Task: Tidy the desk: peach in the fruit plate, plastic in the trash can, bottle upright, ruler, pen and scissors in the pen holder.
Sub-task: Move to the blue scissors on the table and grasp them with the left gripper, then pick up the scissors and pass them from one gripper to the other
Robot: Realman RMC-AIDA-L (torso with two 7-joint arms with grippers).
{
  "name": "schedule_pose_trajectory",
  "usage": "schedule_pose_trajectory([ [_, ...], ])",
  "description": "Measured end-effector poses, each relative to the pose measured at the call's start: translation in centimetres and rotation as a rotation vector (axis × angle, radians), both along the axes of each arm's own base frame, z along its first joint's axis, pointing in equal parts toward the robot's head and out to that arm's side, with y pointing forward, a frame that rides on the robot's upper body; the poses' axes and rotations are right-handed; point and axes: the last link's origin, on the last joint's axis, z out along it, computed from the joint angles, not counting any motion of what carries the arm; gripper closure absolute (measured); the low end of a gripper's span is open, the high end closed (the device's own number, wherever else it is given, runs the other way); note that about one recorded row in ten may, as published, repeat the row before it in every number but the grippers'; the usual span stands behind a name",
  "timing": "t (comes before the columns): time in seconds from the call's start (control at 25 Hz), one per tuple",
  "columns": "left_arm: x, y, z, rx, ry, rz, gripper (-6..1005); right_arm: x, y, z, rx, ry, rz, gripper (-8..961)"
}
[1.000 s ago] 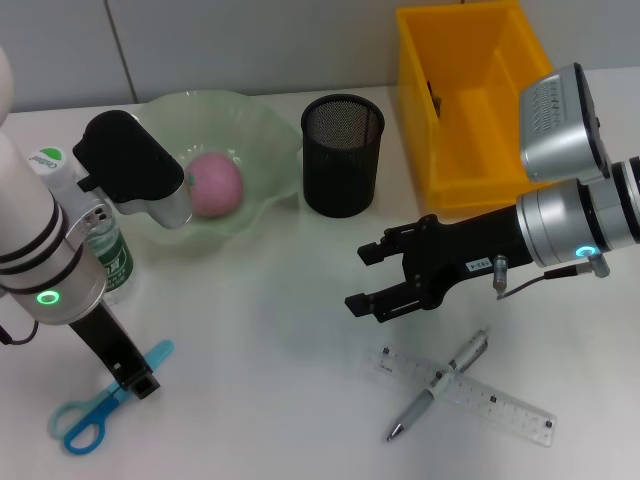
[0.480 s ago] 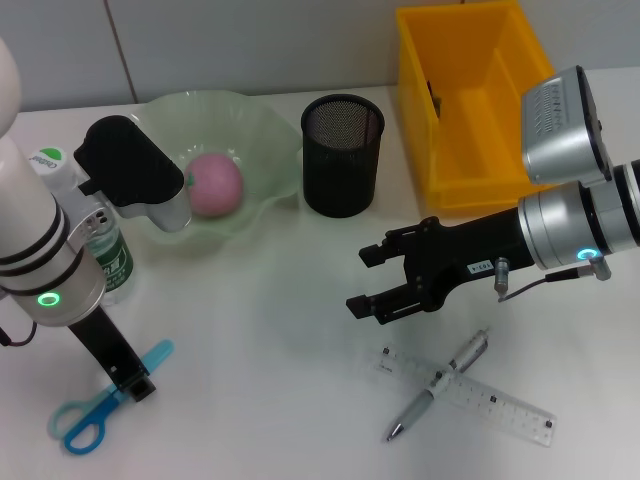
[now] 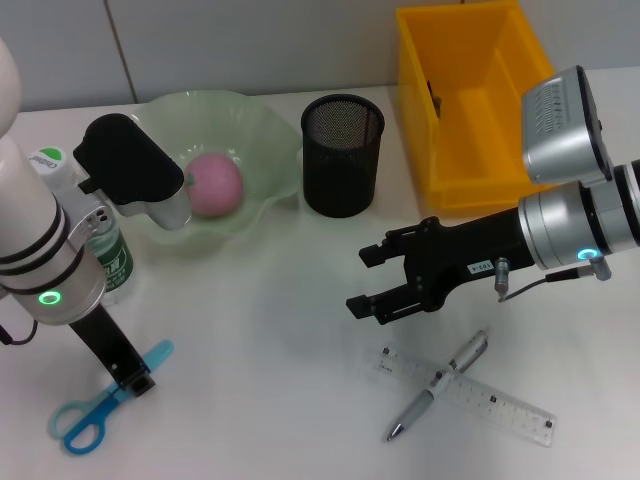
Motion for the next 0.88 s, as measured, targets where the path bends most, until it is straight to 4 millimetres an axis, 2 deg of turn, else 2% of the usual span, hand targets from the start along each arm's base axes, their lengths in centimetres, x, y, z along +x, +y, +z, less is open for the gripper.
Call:
schedule_pose_trajectory([
  [0.08, 0.0, 0.0, 0.0, 0.002, 0.002, 0.001, 570, 0.0, 0.0, 0.0, -0.001, 0.001, 0.001, 178],
  [0.32, 0.0, 0.0, 0.0, 0.002, 0.003, 0.002, 752, -0.1, 0.0, 0.1, 0.000, 0.003, 0.001, 179],
  [0.52, 0.2, 0.2, 0.5, 0.018, -0.012, 0.009, 780, -0.1, 0.1, 0.2, 0.001, 0.003, 0.002, 179],
  [0.64, 0.6, 0.6, 1.4, 0.038, -0.055, 0.022, 786, -0.1, 0.1, 0.3, 0.002, 0.003, 0.001, 178],
  [0.88, 1.7, 1.1, 4.1, 0.069, -0.260, 0.074, 786, -0.1, 0.3, 0.6, 0.013, 0.012, -0.003, 178],
])
